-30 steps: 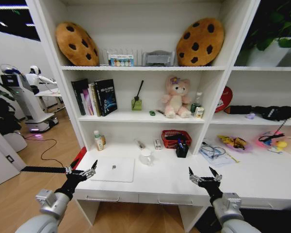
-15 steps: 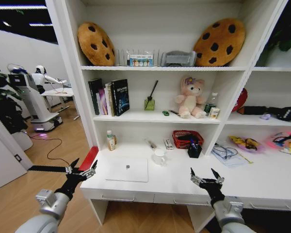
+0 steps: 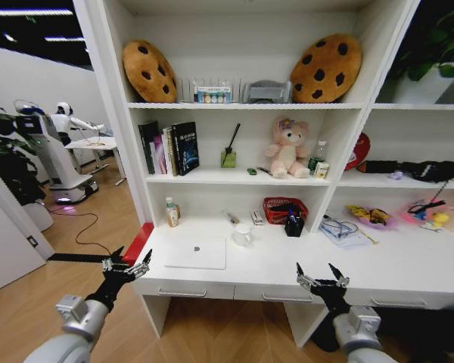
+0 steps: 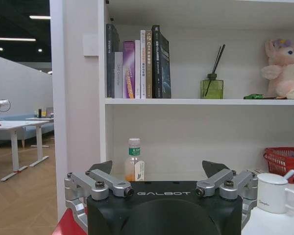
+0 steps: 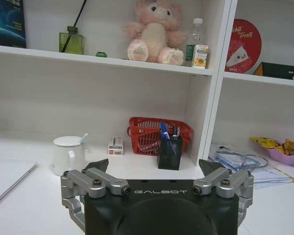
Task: Organize the objects on the table.
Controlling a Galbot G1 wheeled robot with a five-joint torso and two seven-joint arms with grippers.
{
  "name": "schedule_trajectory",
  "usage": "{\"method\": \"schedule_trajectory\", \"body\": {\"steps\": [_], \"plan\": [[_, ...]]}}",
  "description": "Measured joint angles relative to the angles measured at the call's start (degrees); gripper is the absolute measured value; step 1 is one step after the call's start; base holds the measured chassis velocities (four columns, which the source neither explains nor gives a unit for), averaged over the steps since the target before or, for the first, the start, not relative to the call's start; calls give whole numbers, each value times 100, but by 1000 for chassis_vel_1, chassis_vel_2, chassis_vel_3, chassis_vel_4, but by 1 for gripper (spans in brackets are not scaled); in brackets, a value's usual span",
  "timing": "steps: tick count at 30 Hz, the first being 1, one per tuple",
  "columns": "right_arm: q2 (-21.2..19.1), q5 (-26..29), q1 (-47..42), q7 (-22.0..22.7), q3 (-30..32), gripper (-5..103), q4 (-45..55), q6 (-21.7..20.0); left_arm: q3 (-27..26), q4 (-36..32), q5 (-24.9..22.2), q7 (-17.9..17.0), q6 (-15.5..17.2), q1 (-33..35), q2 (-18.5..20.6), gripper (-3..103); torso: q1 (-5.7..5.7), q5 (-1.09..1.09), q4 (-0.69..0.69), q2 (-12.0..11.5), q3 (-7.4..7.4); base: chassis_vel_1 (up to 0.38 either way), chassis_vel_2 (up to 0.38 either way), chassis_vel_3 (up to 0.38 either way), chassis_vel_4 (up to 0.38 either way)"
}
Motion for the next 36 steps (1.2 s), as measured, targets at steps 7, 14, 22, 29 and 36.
{"method": "schedule_trajectory", "body": {"steps": [7,14,22,29,36], "plan": [[27,-64,-70,-38,-1,100,72,8,0,0,0,1,0,0,0,100,-1,-1,0,1,0,266,-286,-276,280],[50,-112,-127,-68,-2,100,123,17,0,0,0,1,0,0,0,100,-1,-3,-1,0,-1,353,-356,-344,356],[121,-236,-248,-121,-22,100,228,157,1,0,0,1,0,0,-1,100,-1,3,0,1,0,378,-352,-372,360],[139,-325,-291,-252,10,100,136,649,1,-1,0,0,1,1,-1,100,-3,-14,4,3,-3,266,-292,-277,270],[175,-351,-347,-259,9,100,177,657,-1,-1,0,1,0,-1,-1,100,-1,-2,-2,1,0,35,19,-45,40]]}}
